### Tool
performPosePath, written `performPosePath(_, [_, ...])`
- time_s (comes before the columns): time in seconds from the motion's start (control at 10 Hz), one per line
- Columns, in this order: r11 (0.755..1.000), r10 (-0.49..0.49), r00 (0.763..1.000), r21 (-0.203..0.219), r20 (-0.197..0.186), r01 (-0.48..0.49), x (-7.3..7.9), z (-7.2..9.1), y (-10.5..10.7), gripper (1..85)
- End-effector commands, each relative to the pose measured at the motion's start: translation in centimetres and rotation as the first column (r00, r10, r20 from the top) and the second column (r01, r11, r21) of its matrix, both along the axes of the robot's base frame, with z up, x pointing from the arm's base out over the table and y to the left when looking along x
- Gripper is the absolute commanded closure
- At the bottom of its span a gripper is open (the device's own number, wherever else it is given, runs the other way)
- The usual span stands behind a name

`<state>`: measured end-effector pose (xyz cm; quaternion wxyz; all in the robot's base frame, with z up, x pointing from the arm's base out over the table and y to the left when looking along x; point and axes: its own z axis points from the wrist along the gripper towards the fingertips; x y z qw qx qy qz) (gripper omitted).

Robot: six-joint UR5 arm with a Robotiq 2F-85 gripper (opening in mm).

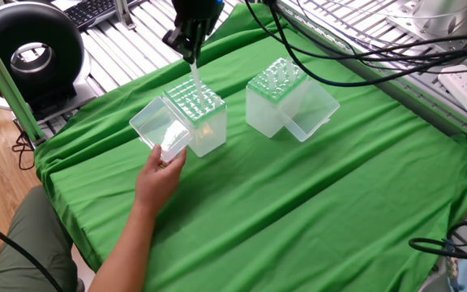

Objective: Insert a large pipette tip into the holder for large pipette tips

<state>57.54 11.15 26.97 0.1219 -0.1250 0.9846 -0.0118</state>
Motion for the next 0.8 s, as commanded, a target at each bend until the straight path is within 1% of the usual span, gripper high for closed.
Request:
performPosePath(0.0, [1.0,0.004,1.0,0.017,0.007,-0.004,0.1,-0.1,0.1,84.7])
performPosePath(0.2, [1.0,0.017,1.0,0.024,0.022,-0.017,0.3,-0.8,-0.1,84.7])
performPosePath(0.5, [1.0,0.017,1.0,0.024,0.012,-0.017,0.0,-1.5,-0.4,84.7])
performPosePath(0.6, [1.0,0.018,1.0,0.025,0.013,-0.019,0.0,-2.0,-0.6,84.7])
performPosePath(0.7, [0.999,0.023,1.0,0.032,-0.002,-0.023,-0.4,-2.7,-0.7,84.7])
